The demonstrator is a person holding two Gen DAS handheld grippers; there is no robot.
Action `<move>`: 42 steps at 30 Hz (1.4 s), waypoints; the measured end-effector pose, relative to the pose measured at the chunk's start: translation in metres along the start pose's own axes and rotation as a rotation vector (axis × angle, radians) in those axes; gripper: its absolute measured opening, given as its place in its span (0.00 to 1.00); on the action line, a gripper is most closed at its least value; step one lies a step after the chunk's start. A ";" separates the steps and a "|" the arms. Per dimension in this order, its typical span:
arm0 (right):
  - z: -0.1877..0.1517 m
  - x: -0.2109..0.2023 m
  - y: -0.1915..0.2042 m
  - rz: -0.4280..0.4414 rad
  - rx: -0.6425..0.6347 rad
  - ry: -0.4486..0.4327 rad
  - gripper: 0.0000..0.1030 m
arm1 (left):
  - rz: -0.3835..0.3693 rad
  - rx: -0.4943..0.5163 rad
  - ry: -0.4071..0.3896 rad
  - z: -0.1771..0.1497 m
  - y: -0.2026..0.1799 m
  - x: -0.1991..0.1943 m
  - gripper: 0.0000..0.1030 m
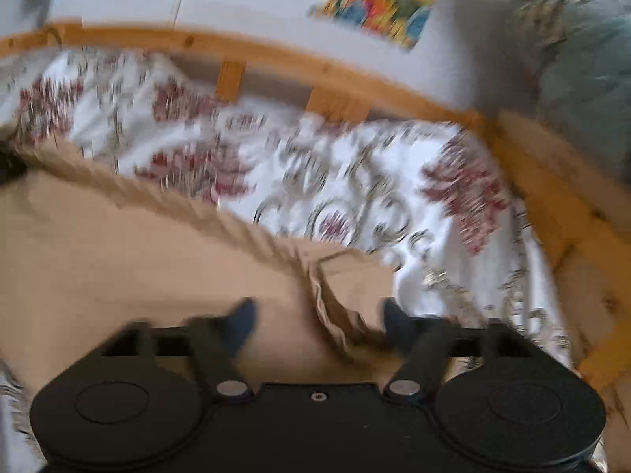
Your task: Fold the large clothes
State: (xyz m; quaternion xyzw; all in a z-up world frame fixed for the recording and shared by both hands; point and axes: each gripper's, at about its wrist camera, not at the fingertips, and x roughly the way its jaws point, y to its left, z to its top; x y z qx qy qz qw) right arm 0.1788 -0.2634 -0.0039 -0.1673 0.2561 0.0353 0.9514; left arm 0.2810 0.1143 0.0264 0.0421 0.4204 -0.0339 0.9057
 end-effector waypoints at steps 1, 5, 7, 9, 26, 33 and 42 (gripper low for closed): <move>-0.004 -0.014 -0.001 -0.014 0.015 -0.021 0.93 | -0.004 -0.015 -0.034 0.000 0.005 -0.007 0.80; -0.017 -0.045 -0.010 -0.019 0.057 -0.080 0.98 | 0.050 -0.082 -0.154 -0.018 0.032 -0.042 0.97; -0.025 -0.047 -0.019 -0.035 0.074 -0.080 0.99 | 0.069 -0.141 -0.161 -0.034 0.047 -0.054 0.97; -0.036 -0.042 -0.033 -0.077 0.128 -0.067 0.99 | 0.072 -0.172 -0.138 -0.054 0.060 -0.058 0.97; -0.086 0.013 -0.085 0.009 0.638 0.100 0.12 | -0.056 -0.397 0.012 -0.124 0.093 -0.050 0.08; -0.082 -0.006 -0.095 -0.016 0.655 0.033 0.04 | 0.180 -0.227 0.026 -0.106 0.058 -0.069 0.05; -0.097 0.016 -0.086 -0.038 0.632 0.134 0.04 | 0.105 -0.212 0.010 -0.120 0.067 -0.067 0.09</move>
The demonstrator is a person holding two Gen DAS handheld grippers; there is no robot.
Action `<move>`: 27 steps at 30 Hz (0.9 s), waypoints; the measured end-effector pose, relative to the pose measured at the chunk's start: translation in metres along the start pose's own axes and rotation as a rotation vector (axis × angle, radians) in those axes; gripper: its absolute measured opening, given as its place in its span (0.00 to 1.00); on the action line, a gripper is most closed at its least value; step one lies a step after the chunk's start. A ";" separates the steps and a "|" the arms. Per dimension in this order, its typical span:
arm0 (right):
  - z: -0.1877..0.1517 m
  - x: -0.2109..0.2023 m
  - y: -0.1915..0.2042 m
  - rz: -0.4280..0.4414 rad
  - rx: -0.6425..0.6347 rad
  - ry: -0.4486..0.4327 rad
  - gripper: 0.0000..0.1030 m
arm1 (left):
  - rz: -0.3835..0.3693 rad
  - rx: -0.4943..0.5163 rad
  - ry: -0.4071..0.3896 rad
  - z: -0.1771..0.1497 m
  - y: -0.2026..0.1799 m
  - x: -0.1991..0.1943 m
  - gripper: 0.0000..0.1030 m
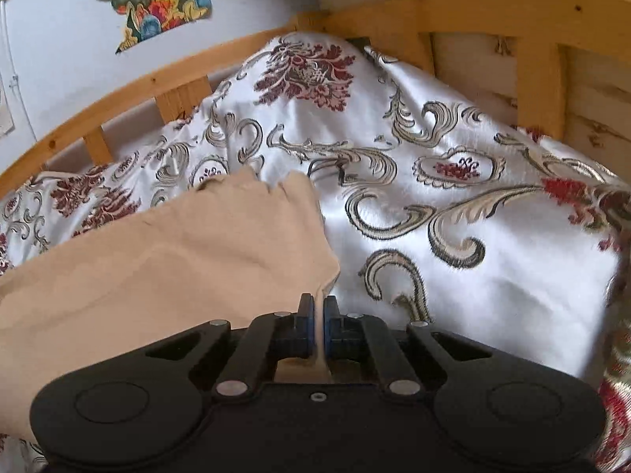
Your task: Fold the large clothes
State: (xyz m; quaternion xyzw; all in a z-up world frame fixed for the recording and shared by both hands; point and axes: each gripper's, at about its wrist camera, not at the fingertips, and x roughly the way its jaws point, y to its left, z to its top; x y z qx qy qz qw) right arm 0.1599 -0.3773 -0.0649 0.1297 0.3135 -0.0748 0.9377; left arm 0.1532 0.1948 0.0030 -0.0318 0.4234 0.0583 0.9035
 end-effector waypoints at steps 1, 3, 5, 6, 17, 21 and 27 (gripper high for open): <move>0.000 -0.002 0.001 -0.003 -0.006 -0.010 0.06 | 0.004 -0.004 -0.008 0.000 0.000 -0.003 0.11; -0.001 -0.006 0.005 0.001 -0.010 -0.035 0.18 | 0.027 -0.009 -0.026 0.000 -0.002 -0.008 0.13; -0.001 -0.012 0.014 0.009 -0.041 -0.077 0.31 | 0.061 -0.016 -0.051 -0.001 -0.006 -0.012 0.34; -0.003 -0.016 0.021 0.006 -0.075 -0.097 0.34 | 0.089 -0.025 -0.066 -0.001 -0.010 -0.015 0.47; -0.010 -0.022 0.112 0.070 -0.321 -0.194 0.94 | -0.003 0.190 -0.304 0.050 -0.100 -0.003 0.85; -0.002 -0.007 0.147 -0.031 -0.420 -0.288 0.98 | -0.063 0.308 -0.292 0.064 -0.143 0.033 0.85; 0.013 -0.002 0.155 -0.122 -0.384 -0.347 0.96 | -0.093 0.225 -0.232 0.067 -0.146 0.078 0.92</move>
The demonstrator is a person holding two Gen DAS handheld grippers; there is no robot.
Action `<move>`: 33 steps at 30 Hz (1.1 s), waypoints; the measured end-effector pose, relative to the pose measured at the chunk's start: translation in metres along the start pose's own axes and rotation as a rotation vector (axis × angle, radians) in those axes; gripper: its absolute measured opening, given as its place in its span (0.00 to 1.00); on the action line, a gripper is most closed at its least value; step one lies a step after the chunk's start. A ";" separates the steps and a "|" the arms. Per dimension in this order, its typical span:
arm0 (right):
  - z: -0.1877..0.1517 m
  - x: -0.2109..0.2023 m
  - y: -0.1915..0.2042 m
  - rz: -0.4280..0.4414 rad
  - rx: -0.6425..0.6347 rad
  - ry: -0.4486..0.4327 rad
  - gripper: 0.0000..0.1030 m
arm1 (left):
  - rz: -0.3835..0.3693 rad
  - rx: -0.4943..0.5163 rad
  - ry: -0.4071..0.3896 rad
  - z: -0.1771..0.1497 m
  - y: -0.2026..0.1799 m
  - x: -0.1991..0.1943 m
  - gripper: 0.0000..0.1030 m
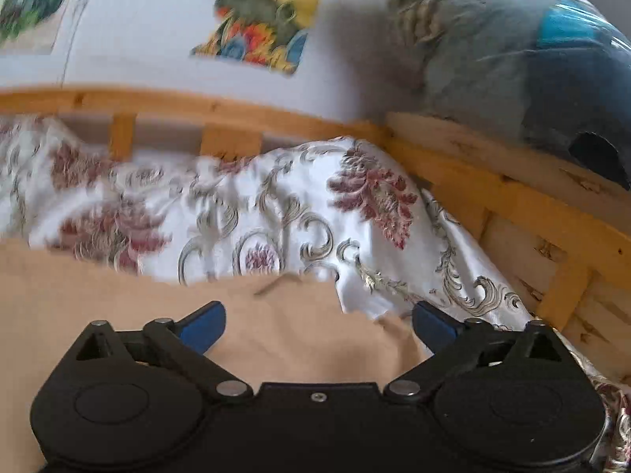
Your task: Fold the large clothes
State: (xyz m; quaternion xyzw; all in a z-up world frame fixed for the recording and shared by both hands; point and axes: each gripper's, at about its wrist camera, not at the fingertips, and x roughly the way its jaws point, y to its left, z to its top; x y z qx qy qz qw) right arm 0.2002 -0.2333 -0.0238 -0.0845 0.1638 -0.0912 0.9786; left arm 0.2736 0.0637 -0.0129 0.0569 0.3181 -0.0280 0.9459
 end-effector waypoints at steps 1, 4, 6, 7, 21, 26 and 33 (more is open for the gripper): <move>0.004 -0.001 0.007 0.066 -0.023 -0.019 0.98 | -0.018 -0.034 0.005 -0.001 0.004 0.002 0.94; 0.009 0.010 0.045 0.283 -0.124 0.040 0.95 | -0.056 -0.114 0.031 -0.001 0.018 0.009 0.98; 0.001 0.023 0.070 0.310 -0.189 0.067 0.92 | -0.073 -0.150 0.042 -0.003 0.025 0.012 0.99; -0.005 0.032 0.081 0.294 -0.235 0.086 0.91 | -0.078 -0.165 0.045 -0.005 0.028 0.014 1.00; -0.038 0.053 0.072 0.365 -0.105 0.159 0.99 | -0.116 -0.236 0.039 -0.031 0.035 0.028 1.00; -0.030 0.000 0.027 0.184 -0.122 0.101 0.98 | -0.136 -0.171 0.065 -0.019 0.033 -0.007 0.99; -0.059 -0.022 -0.039 -0.027 0.001 0.216 0.99 | -0.163 -0.071 0.079 -0.037 0.012 -0.040 0.99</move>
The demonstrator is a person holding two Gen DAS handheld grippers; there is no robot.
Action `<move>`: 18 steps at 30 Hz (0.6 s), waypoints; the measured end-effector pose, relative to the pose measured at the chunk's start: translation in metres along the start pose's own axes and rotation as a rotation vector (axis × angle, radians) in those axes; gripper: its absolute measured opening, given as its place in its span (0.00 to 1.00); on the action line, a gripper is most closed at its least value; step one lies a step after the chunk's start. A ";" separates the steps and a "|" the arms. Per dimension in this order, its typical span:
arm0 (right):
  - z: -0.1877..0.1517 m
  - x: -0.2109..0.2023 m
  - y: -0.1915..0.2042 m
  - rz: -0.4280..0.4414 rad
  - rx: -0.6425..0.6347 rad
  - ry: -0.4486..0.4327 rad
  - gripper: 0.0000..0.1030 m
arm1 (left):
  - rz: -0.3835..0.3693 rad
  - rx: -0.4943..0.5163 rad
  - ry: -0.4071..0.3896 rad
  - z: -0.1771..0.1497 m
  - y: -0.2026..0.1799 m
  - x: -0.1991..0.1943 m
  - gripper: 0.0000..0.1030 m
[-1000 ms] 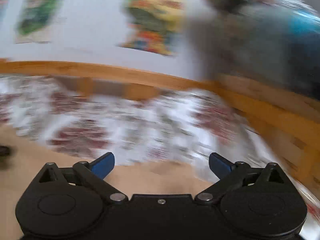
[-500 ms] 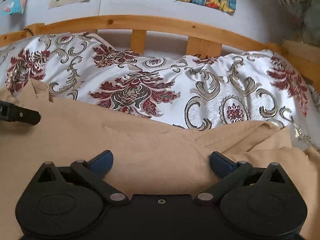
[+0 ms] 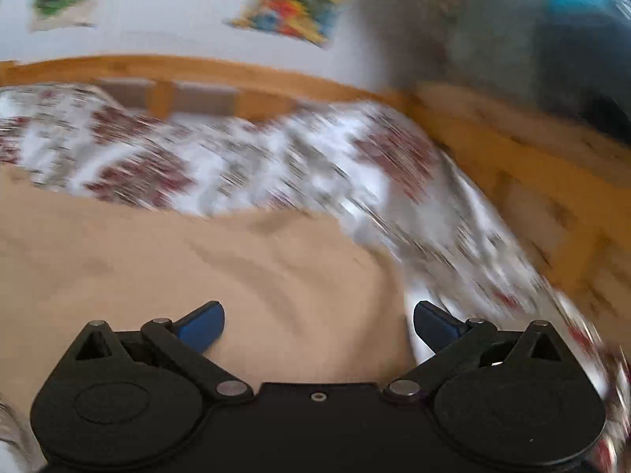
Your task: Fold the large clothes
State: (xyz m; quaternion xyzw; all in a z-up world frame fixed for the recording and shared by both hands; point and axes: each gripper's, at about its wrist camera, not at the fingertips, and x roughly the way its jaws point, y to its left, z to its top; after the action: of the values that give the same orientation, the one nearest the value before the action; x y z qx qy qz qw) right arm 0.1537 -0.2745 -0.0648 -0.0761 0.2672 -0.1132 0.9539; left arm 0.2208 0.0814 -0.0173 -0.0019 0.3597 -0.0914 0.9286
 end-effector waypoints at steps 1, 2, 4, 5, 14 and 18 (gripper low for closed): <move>-0.005 0.005 -0.005 0.003 0.042 0.025 0.99 | -0.001 -0.014 0.007 -0.004 0.001 0.001 0.99; -0.010 0.010 -0.009 0.012 0.071 0.039 0.99 | -0.001 -0.030 0.015 -0.008 0.002 0.003 1.00; -0.021 0.018 -0.010 0.016 0.095 0.048 0.99 | -0.005 -0.072 0.015 -0.017 0.008 0.006 1.00; -0.026 0.021 -0.010 0.023 0.107 0.046 0.99 | -0.012 -0.092 0.006 -0.022 0.012 0.007 1.00; -0.034 0.032 -0.005 0.039 0.105 0.052 0.99 | 0.017 -0.023 -0.114 -0.046 0.012 0.011 1.00; -0.032 0.029 -0.013 0.057 0.141 0.045 0.99 | 0.104 -0.064 -0.103 -0.045 0.013 -0.014 0.99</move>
State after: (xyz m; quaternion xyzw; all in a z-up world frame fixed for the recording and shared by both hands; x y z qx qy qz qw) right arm 0.1587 -0.2968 -0.1036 0.0016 0.2820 -0.1061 0.9535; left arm 0.1830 0.0990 -0.0421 -0.0177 0.3138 -0.0312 0.9488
